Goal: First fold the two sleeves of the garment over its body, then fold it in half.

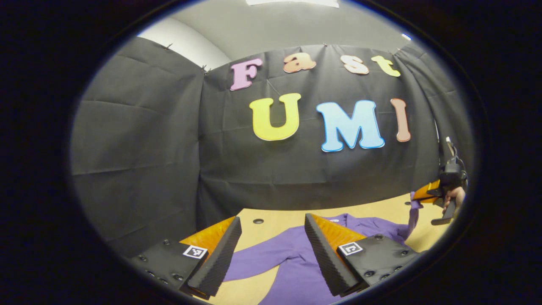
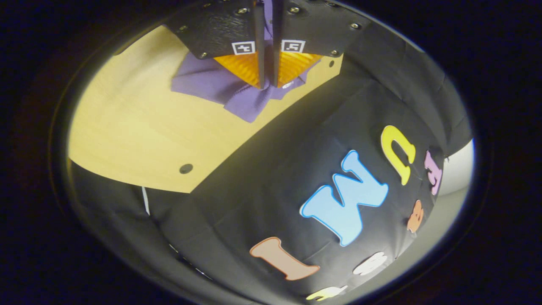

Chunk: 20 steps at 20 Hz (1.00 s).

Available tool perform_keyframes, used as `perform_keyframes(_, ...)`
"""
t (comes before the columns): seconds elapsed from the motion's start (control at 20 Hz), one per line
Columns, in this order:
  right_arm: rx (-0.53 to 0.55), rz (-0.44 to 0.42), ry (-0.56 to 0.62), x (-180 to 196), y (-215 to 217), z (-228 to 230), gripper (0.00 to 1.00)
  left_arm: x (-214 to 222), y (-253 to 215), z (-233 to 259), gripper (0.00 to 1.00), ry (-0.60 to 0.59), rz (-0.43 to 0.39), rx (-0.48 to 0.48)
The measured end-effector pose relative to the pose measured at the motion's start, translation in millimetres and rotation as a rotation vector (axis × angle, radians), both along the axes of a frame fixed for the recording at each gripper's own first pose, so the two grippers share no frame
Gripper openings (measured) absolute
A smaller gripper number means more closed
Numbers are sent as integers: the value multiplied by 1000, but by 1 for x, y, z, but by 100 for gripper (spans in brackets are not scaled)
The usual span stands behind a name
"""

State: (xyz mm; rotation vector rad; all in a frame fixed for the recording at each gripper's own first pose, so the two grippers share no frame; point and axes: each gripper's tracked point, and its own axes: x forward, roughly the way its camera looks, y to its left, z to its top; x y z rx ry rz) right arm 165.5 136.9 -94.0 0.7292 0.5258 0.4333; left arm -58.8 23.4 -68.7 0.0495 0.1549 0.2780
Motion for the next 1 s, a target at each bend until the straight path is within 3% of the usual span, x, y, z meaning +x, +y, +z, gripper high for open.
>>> perform_keyframes(0.35,20,150,-33,7,95,13,7,7,16,-21,100,10,49,-25)
perform_keyframes(0.75,-29,382,-46,-29,219,-16,7,-6,39,-38,99,35,115,-15)
perform_keyframes(1.0,-79,466,-54,-53,273,-32,7,-20,61,-38,100,44,146,-3)
